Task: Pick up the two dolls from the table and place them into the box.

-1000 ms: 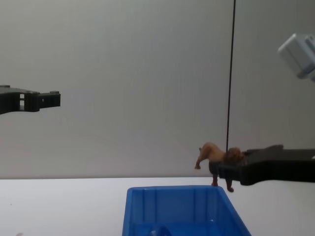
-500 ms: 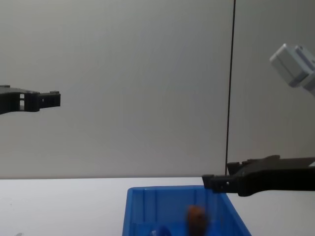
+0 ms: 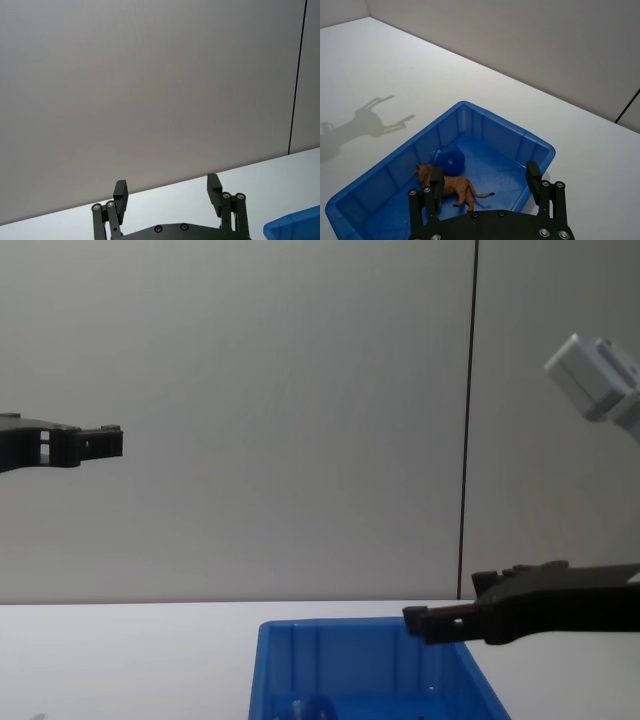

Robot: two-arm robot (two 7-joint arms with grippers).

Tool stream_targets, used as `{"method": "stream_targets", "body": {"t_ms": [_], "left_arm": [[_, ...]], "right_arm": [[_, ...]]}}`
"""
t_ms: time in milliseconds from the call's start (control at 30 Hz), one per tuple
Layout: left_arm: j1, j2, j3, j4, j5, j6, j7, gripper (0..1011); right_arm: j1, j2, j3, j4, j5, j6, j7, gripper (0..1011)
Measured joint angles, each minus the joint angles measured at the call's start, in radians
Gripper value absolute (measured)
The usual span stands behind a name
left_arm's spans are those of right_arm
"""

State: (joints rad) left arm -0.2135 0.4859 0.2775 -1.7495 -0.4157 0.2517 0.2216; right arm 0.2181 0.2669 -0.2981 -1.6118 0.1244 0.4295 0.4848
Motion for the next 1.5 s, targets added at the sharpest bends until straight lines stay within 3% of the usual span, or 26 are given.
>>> {"method": "stream_targets", "body": {"t_ms": [233, 700, 1100, 1500], "left_arm": [[0.000, 0.000, 0.000, 0.000, 0.000, 0.000, 0.000, 1003], [0.000, 0.000, 0.000, 0.000, 0.000, 0.000, 0.000, 1003], [0.000, 0.000, 0.000, 0.000, 0.000, 0.000, 0.000, 1003], [0.000, 0.000, 0.000, 0.000, 0.000, 0.000, 0.000, 1003]], "right_arm": [[-0.004, 0.010, 0.014, -0.008, 0.017, -0.005, -0.032, 1001], [-0.055, 0.054, 0.067, -0.054, 0.093, -0.012, -0.169, 1001], [-0.157, 0.106, 0.126, -0.134, 0.176, -0.003, -0.341, 1001], [-0.292, 0.151, 0.192, -0.222, 0.267, 0.028, -0.517, 1001]]}}
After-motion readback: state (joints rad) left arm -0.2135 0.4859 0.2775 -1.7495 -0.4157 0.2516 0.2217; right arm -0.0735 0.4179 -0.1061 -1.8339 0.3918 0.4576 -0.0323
